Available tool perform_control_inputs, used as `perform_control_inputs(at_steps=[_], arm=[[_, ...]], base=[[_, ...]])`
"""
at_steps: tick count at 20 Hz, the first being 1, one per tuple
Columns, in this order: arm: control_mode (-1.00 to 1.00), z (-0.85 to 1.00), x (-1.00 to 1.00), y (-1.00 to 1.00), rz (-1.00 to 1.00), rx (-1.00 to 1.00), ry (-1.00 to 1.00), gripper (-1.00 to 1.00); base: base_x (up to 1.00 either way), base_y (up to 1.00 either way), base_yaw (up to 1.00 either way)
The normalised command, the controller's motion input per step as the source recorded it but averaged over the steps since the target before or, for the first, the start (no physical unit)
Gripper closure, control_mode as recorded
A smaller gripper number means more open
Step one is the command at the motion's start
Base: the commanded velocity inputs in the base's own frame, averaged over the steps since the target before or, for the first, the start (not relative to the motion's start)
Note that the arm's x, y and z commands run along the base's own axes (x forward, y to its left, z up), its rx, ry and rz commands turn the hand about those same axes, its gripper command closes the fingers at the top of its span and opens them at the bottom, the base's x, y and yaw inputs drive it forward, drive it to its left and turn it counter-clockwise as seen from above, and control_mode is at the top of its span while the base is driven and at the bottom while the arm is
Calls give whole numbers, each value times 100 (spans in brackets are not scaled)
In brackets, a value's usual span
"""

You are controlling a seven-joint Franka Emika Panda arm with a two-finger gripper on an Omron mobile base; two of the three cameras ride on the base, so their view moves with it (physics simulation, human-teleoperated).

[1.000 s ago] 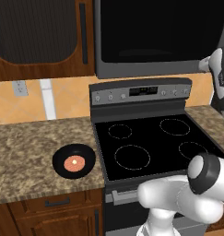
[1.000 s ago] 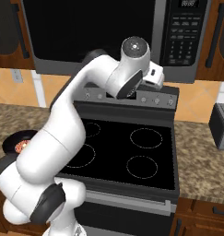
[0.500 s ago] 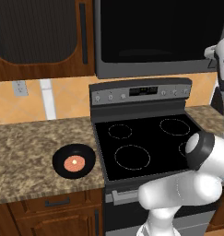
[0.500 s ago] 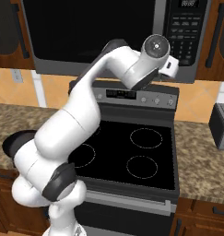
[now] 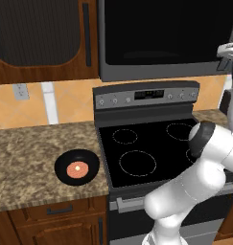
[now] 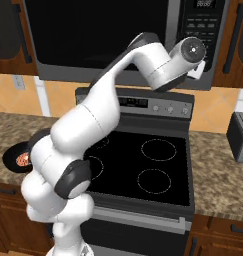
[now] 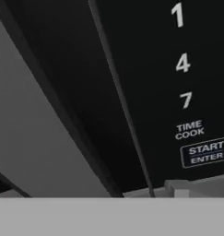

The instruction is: Open the microwave, place the bowl with waffle inside the microwave, then close the microwave door and turn it on.

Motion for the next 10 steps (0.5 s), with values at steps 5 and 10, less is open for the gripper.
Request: perform_control_inputs(at_steps=[5, 10], arm=[[-100, 2, 29, 21, 0, 0, -27, -100], [-100, -20, -21, 97, -7, -7, -77, -100]], base=[[0, 0, 0], [0, 0, 0]])
